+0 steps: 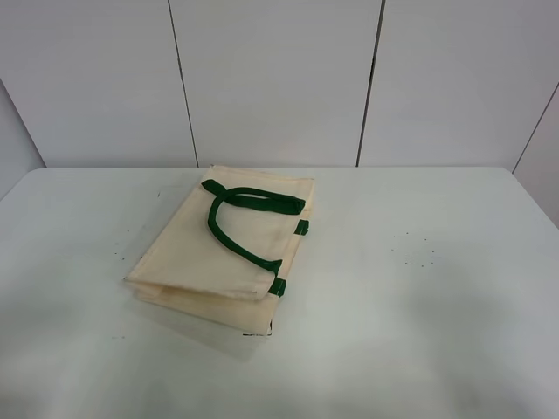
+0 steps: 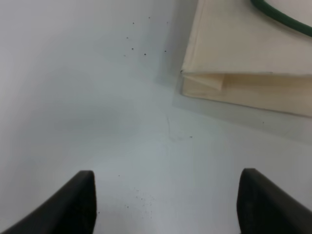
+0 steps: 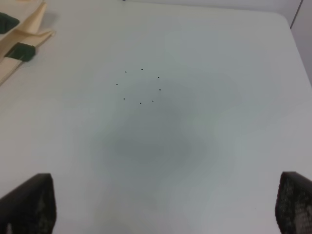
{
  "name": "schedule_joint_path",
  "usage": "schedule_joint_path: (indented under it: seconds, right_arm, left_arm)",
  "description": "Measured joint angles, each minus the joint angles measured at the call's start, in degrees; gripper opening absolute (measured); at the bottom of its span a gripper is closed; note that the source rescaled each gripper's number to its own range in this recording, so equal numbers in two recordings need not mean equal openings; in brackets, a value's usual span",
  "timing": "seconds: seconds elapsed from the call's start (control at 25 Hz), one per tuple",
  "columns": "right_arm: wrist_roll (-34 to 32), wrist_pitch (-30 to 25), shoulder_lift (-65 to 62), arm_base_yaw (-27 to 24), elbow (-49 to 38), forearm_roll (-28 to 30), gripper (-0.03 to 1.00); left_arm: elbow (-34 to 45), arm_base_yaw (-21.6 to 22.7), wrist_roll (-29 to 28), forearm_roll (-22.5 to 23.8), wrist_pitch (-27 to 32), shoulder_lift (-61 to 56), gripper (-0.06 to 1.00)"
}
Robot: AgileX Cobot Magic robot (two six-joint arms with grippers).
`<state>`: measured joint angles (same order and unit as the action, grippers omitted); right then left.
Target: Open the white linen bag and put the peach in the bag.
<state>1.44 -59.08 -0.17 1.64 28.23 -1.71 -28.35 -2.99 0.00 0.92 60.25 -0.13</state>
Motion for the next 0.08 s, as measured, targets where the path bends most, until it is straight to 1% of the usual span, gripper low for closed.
schedule_joint_path:
  seconds: [0.08]
  right_arm:
    - [0.0,0.0,0.0,0.0,0.0,0.0,1.0]
  left_arm:
    - [0.0,0.0,0.0,0.0,0.0,0.0,0.85]
